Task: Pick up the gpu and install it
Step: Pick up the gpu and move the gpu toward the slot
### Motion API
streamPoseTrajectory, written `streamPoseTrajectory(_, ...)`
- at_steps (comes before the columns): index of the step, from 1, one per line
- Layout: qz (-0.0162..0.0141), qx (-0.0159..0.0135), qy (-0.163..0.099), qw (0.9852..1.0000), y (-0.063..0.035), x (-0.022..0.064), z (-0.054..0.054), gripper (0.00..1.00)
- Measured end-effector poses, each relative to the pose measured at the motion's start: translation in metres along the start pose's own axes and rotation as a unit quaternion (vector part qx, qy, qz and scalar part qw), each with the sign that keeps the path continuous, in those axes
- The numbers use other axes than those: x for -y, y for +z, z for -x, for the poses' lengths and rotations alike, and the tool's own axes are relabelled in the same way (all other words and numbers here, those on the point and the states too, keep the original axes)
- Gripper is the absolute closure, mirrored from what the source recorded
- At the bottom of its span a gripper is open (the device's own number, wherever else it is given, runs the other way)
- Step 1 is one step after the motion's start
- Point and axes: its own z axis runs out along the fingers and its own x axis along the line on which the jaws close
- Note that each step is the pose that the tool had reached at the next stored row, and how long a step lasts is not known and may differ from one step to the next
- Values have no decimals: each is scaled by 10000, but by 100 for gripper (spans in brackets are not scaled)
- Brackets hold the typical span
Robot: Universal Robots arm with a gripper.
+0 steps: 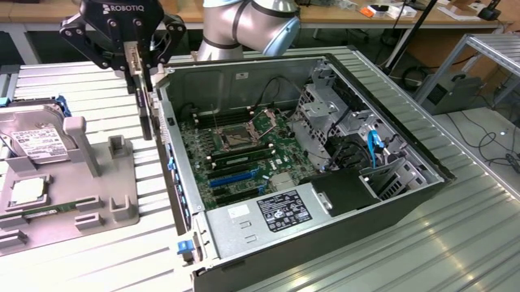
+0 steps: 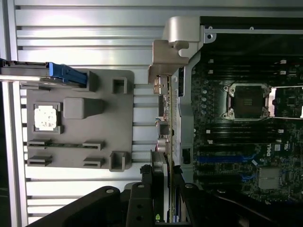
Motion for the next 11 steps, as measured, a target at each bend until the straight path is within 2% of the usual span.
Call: streamPoseTrajectory(11,0,0,0,10000,3,-1,135,73)
